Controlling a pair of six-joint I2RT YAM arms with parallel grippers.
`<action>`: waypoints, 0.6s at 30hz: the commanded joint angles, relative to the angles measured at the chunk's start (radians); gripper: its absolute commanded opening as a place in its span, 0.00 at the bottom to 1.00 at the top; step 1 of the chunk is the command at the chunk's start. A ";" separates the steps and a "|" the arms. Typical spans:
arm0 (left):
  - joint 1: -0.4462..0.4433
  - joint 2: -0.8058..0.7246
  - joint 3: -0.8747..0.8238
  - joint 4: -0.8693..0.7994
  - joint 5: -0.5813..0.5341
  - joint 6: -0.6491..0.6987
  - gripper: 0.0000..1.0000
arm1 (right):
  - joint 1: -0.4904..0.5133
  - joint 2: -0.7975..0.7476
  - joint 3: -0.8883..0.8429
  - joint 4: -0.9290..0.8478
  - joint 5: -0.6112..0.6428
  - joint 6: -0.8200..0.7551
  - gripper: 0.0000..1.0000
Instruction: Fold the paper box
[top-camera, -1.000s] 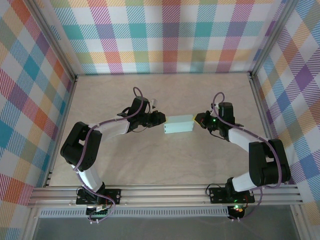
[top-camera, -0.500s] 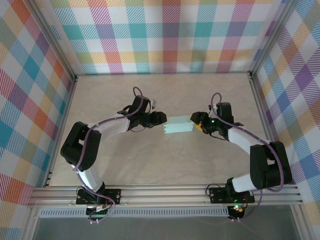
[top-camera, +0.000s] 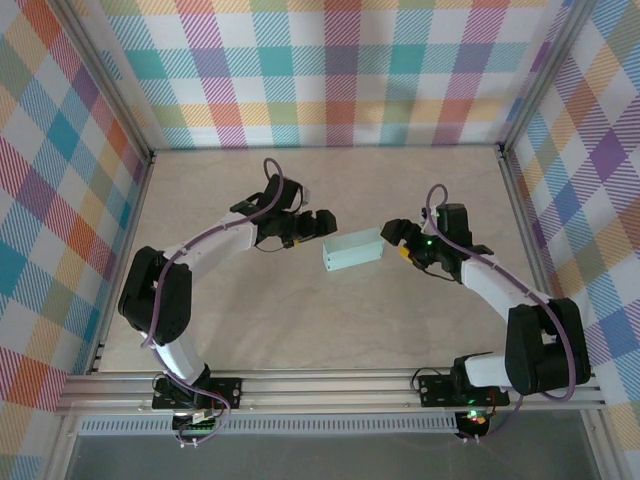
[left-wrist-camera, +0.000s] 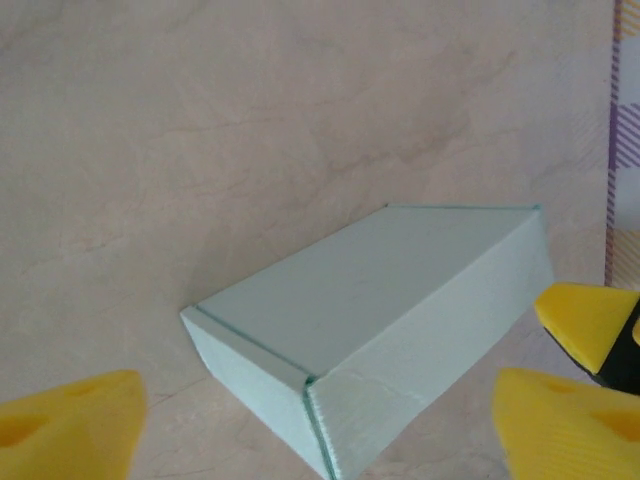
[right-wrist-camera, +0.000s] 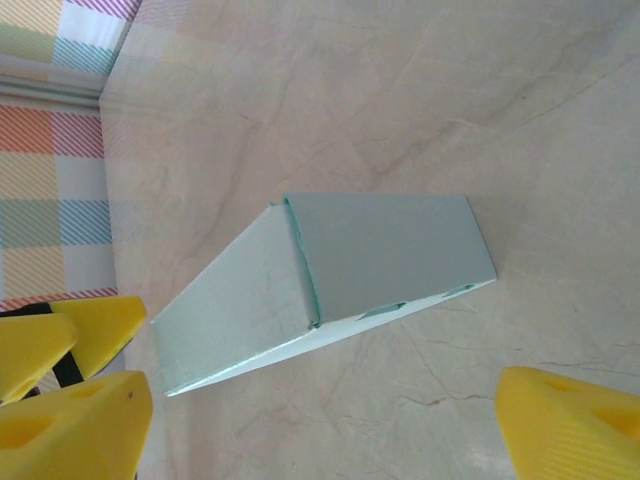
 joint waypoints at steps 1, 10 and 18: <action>0.004 0.012 0.029 0.007 0.035 0.063 1.00 | 0.003 -0.002 0.067 -0.126 0.012 0.034 0.91; -0.055 -0.071 -0.079 0.178 0.038 0.801 1.00 | 0.004 -0.009 0.095 -0.190 0.013 0.044 0.90; -0.086 -0.005 0.004 -0.049 0.054 1.170 1.00 | 0.004 -0.030 0.073 -0.207 0.031 0.024 0.90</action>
